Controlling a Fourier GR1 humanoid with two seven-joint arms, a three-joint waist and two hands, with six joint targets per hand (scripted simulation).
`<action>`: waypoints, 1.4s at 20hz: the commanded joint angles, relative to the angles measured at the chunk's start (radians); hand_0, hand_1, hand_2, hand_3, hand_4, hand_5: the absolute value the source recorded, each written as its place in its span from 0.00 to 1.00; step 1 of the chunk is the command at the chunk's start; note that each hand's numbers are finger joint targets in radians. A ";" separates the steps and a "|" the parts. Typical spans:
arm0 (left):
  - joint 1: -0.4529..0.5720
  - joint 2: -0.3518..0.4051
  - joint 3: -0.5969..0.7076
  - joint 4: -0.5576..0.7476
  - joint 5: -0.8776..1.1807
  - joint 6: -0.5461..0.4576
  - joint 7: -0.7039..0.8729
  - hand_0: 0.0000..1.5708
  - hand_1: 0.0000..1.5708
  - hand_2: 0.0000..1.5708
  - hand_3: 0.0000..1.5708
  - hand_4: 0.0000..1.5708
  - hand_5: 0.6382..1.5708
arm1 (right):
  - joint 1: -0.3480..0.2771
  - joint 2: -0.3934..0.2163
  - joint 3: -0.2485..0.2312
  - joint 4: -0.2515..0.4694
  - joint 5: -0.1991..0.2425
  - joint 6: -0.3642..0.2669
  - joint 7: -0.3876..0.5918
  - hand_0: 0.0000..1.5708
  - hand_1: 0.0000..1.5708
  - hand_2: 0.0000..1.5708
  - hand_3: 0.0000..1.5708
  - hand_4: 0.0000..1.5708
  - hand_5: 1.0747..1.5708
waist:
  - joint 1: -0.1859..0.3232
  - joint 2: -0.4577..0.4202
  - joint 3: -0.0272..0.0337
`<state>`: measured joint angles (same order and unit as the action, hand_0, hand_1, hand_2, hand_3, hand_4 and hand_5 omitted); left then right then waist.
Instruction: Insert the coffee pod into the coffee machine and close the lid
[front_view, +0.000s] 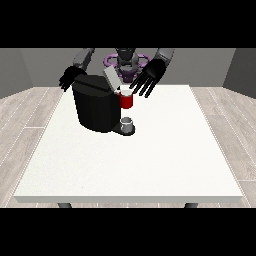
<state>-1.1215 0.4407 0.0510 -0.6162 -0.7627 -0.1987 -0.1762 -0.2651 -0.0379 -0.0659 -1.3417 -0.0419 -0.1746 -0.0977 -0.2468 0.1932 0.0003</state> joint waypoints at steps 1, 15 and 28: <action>0.008 0.013 0.020 0.008 0.000 0.016 -0.013 0.00 0.00 0.00 0.00 0.00 1.00 | -0.008 0.018 0.023 -0.042 0.020 -0.025 -0.001 0.00 0.00 0.00 0.00 0.27 1.00 | -0.007 0.004 -0.0004; 0.312 -0.296 0.266 -0.043 0.380 -0.034 -0.071 0.00 0.00 0.00 0.00 0.00 1.00 | 0.201 -0.078 -0.074 0.049 -0.033 0.057 -0.063 0.00 0.00 0.00 0.00 0.28 1.00 | 0.226 -0.335 -0.0005; 0.535 -0.395 0.292 -0.134 0.510 -0.061 -0.040 0.00 0.00 0.00 0.00 0.00 1.00 | 0.146 -0.130 -0.015 -0.115 -0.066 0.174 0.086 0.00 0.00 0.00 0.00 0.00 1.00 | 0.315 -0.457 0.0001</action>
<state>-0.6401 0.0999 0.3605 -0.6916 -0.2836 -0.2577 -0.2403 -0.1432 -0.1644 -0.0795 -1.4529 -0.0946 -0.0320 0.0069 0.0267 -0.2405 -0.0007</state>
